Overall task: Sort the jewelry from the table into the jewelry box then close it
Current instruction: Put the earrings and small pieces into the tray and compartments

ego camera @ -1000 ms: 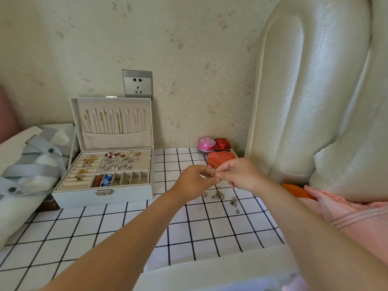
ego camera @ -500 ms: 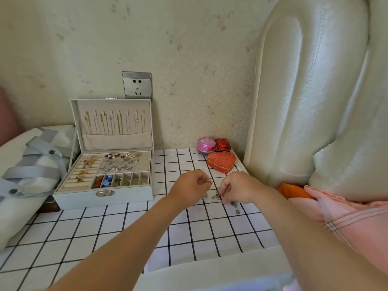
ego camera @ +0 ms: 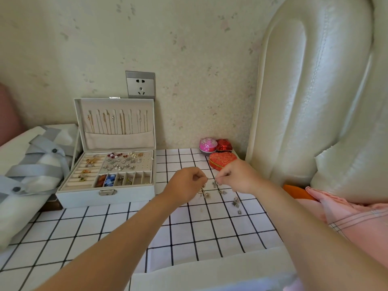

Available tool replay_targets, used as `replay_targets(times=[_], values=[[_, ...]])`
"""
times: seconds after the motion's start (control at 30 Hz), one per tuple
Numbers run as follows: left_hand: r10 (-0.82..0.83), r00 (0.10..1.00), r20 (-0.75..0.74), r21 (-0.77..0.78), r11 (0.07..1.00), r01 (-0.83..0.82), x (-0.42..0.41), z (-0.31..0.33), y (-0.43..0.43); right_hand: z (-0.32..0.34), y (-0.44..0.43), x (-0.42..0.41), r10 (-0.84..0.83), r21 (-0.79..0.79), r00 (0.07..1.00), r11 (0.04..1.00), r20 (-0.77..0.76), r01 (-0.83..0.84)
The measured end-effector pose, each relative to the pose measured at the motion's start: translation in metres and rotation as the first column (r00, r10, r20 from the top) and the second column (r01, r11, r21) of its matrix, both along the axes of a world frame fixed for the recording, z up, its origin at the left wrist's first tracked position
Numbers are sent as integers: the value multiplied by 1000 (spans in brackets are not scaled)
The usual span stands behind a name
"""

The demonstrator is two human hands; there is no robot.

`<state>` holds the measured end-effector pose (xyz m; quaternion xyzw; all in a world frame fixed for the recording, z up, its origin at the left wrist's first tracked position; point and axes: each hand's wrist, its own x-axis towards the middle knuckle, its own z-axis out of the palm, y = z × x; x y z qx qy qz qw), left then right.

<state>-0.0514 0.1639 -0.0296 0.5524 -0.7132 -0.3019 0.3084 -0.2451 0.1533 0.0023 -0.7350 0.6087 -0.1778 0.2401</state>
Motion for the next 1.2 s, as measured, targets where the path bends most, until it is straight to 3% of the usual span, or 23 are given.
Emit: replay_targets(times=[0.13, 0.33, 0.53, 0.7, 0.9, 1.2], values=[[23, 998, -57, -39, 999, -25, 16, 11, 2, 17, 3, 19, -13, -48, 985, 999, 171, 22], [49, 989, -141, -91, 994, -62, 58, 32, 6, 34, 5, 59, -14, 10, 949, 1000, 316, 11], [98, 988, -117, -124, 986, -112, 107, 48, 16, 41, 6, 106, 24, 109, 888, 990, 459, -83], [161, 977, -139, -112, 978, -177, 146, 55, 17, 38, 1, 146, -5, 116, 842, 991, 539, -68], [214, 948, -236, -37, 973, -229, 179, 57, 8, 29, -17, 183, -31, 39, 840, 999, 541, 11], [223, 897, -381, 88, 975, -205, 197, 60, 3, 2, -44, 213, -6, -139, 929, 988, 371, 61]])
